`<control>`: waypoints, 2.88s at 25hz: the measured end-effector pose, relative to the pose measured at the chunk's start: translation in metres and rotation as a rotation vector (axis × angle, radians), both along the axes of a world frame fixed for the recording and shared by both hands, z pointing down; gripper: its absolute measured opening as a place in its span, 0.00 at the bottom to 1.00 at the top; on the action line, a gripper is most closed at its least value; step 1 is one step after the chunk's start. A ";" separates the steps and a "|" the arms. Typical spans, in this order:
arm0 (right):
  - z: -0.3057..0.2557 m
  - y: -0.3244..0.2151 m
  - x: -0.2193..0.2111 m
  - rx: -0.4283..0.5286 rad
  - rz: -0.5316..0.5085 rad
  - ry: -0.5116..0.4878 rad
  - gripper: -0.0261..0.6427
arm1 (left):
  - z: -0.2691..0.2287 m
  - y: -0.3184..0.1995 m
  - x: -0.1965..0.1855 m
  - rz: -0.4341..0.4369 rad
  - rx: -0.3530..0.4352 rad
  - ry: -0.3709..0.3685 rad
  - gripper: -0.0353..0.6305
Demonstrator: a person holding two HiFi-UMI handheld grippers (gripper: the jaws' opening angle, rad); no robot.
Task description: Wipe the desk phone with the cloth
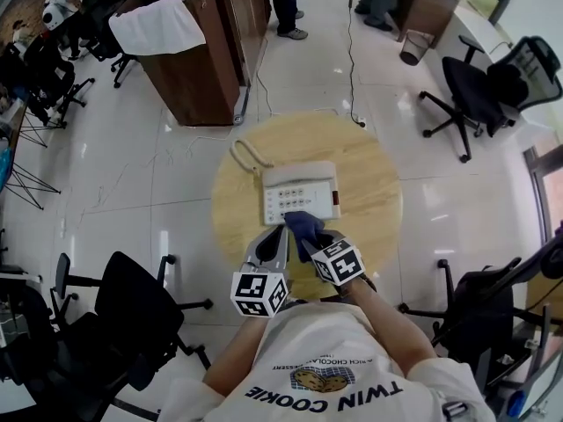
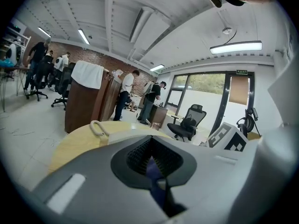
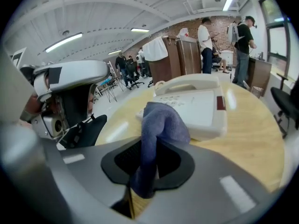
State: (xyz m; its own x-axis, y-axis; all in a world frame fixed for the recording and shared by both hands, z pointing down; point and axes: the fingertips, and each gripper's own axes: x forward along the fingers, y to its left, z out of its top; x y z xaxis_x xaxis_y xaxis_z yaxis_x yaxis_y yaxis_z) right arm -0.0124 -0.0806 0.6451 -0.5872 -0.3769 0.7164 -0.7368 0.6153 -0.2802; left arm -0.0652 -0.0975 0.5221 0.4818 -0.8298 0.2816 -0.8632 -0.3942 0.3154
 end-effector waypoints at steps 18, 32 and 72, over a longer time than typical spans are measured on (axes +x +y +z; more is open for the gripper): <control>0.010 -0.011 0.119 -0.015 0.204 0.009 0.14 | 0.003 -0.011 0.047 0.047 -0.018 -0.019 0.04; 0.013 -0.075 0.148 -0.057 0.316 -0.052 0.14 | -0.002 -0.020 0.036 -0.032 -0.021 -0.037 0.04; -0.004 -0.230 0.126 -0.045 0.146 -0.026 0.14 | -0.008 -0.035 0.044 -0.161 -0.024 -0.033 0.04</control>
State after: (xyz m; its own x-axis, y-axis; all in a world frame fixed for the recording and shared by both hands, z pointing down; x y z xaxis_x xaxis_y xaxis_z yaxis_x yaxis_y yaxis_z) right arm 0.1137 -0.3109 0.6413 -0.5473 -0.4273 0.7196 -0.8096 0.4882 -0.3259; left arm -0.0208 -0.1327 0.5137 0.3329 -0.8886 0.3157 -0.9248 -0.2423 0.2932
